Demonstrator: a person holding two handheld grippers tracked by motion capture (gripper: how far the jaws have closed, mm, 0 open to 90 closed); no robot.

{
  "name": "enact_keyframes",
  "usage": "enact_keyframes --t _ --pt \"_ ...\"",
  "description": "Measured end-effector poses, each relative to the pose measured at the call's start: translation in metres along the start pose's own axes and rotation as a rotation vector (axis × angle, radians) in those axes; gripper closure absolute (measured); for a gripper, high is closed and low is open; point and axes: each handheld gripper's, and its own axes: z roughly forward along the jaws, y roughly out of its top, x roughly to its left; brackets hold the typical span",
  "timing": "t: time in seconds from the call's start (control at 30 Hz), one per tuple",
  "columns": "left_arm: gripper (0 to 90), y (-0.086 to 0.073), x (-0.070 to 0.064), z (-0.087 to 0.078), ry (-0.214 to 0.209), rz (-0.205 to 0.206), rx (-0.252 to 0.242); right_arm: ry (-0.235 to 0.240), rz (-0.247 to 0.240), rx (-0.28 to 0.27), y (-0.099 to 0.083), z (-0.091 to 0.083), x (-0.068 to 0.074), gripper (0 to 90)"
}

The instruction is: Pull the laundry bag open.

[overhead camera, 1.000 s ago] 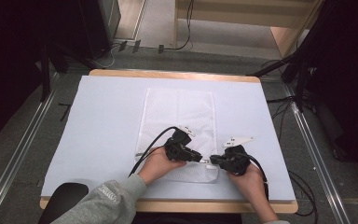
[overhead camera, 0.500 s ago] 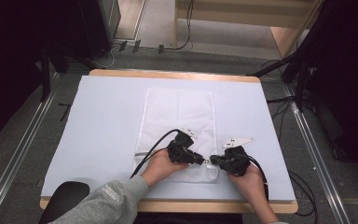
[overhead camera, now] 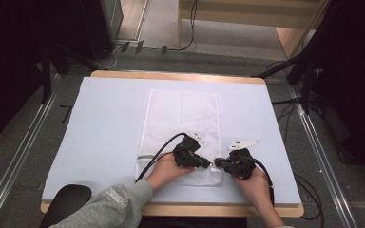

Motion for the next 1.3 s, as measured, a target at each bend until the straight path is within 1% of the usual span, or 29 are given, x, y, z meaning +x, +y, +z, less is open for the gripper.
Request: enact_keyframes --t 0.07,0.1,0.17,0.27,0.3,0.33,0.37,0.43,0.47,0.5,0.57,0.67,0.73,0.77,0.8,0.83,0.87,0.9,0.93,0.97,1.0,1.03,1.07,1.13,1.17,1.2,1.23,1.27,1.3 --pt "85.4 0.0 0.001 0.001 -0.003 -0.005 -0.006 -0.004 -0.005 0.001 0.0 0.001 0.001 88.7" --pt "86.2 0.0 0.001 0.001 -0.004 -0.002 -0.003 -0.006 -0.015 0.0 0.0 0.001 0.001 88.7" --pt "87.5 0.0 0.002 0.0 -0.02 -0.024 -0.003 -0.015 -0.036 -0.001 0.0 0.001 0.003 88.7" --pt "87.9 0.002 0.001 -0.001 -0.008 -0.026 0.011 -0.027 -0.065 -0.008 -0.001 0.001 0.004 89.6" --pt "87.9 0.002 0.002 -0.002 -0.005 -0.026 0.018 -0.032 -0.083 -0.012 -0.001 0.001 0.005 90.0" --pt "88.0 0.003 0.003 -0.004 -0.007 -0.035 0.024 -0.035 -0.084 -0.013 -0.002 0.001 0.005 90.0" --pt "88.0 0.003 0.005 -0.005 -0.022 -0.058 0.021 -0.035 -0.079 -0.013 -0.002 0.001 0.006 90.0" --pt "88.0 0.002 0.01 -0.008 -0.044 -0.092 0.019 -0.029 -0.067 -0.017 -0.002 0.001 0.005 90.0" --pt "88.0 0.002 0.012 -0.009 -0.054 -0.094 0.024 -0.029 -0.061 -0.019 -0.003 0.001 0.004 90.0" --pt "88.0 0.002 0.013 -0.01 -0.054 -0.102 0.028 -0.027 -0.061 -0.019 -0.003 0.001 0.004 90.0" --pt "88.0 0.002 0.014 -0.012 -0.062 -0.106 0.034 -0.02 -0.072 -0.022 -0.004 0.001 0.003 90.0" --pt "88.0 0.0 0.015 -0.016 -0.058 -0.109 0.036 -0.015 -0.075 -0.035 -0.005 0.001 0.003 90.0" --pt "88.0 -0.001 0.017 -0.019 -0.064 -0.115 0.041 -0.011 -0.081 -0.039 -0.005 0.001 0.002 90.0" --pt "88.0 -0.002 0.017 -0.02 -0.068 -0.12 0.033 -0.011 -0.076 -0.038 -0.005 0.001 0.002 90.0" --pt "88.0 -0.002 0.018 -0.02 -0.078 -0.127 0.042 -0.011 -0.074 -0.038 -0.006 0.001 0.002 90.0" --pt "88.0 -0.003 0.018 -0.021 -0.069 -0.122 0.043 -0.01 -0.074 -0.038 -0.006 0.001 0.002 90.0" --pt "88.1 -0.004 0.018 -0.022 -0.072 -0.121 0.044 -0.011 -0.074 -0.039 -0.006 0.001 0.002 90.0" --pt "88.0 -0.005 0.018 -0.023 -0.061 -0.116 0.051 -0.012 -0.075 -0.038 -0.006 0.001 0.002 90.0" --pt "88.1 -0.005 0.018 -0.024 -0.067 -0.12 0.048 -0.012 -0.079 -0.04 -0.005 0.001 0.002 90.0" --pt "88.1 -0.005 0.018 -0.026 -0.064 -0.116 0.055 -0.012 -0.081 -0.04 -0.005 0.001 0.002 90.0" --pt "88.1 -0.006 0.018 -0.029 -0.061 -0.115 0.049 -0.012 -0.082 -0.041 -0.005 0.001 0.002 90.0" --pt "88.1 -0.006 0.018 -0.031 -0.067 -0.113 0.055 -0.013 -0.08 -0.04 -0.006 0.001 0.002 90.0" --pt "88.1 -0.006 0.018 -0.033 -0.059 -0.11 0.052 -0.011 -0.079 -0.04 -0.006 0.001 0.002 90.0" --pt "88.1 -0.007 0.02 -0.037 -0.063 -0.117 0.05 -0.009 -0.073 -0.037 -0.006 0.001 0.002 90.0" --pt "88.1 -0.008 0.021 -0.039 -0.061 -0.113 0.05 -0.007 -0.072 -0.037 -0.006 0.001 0.002 90.0" --pt "88.1 -0.009 0.021 -0.041 -0.059 -0.12 0.056 -0.007 -0.072 -0.038 -0.006 0.001 0.002 90.0" --pt "88.1 -0.01 0.022 -0.042 -0.056 -0.118 0.052 -0.007 -0.071 -0.039 -0.006 0.001 0.002 90.0" --pt "88.0 -0.01 0.023 -0.044 -0.067 -0.124 0.058 -0.006 -0.069 -0.038 -0.006 0.001 0.002 90.0" --pt "88.0 -0.011 0.024 -0.045 -0.057 -0.123 0.06 -0.006 -0.07 -0.039 -0.006 0.001 0.002 90.0"
